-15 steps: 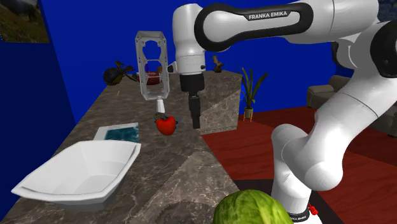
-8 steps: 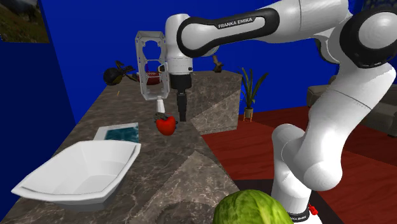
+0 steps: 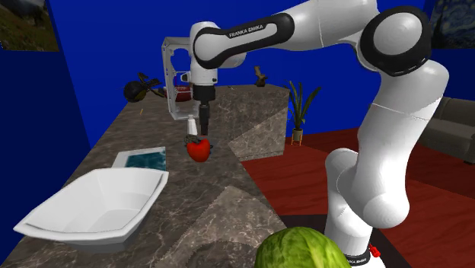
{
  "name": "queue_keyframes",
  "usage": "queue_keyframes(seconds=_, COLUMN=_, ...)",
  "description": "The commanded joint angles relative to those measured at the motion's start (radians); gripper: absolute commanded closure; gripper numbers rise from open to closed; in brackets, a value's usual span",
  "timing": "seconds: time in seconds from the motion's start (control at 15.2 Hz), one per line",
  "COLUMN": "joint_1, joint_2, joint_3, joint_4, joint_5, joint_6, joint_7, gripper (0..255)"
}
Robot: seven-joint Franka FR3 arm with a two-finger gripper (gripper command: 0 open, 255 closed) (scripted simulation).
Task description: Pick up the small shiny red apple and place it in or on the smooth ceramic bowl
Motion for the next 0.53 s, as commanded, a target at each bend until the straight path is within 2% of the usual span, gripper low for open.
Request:
queue_keyframes(seconds=0.0, joint_1=-0.001, joint_2=0.073, joint_3=-0.034, joint_4=0.065, joint_5=0.029, joint_6=0.019, joint_7=-0.058, gripper=0)
queue_keyframes(seconds=0.2, joint_1=-0.009, joint_2=0.154, joint_3=-0.067, joint_4=0.141, joint_5=0.072, joint_6=0.032, joint_7=-0.121, gripper=0)
queue_keyframes(seconds=0.46, joint_1=-0.009, joint_2=0.161, joint_3=-0.068, joint_4=0.095, joint_5=0.076, joint_6=0.084, joint_7=-0.124, gripper=0)
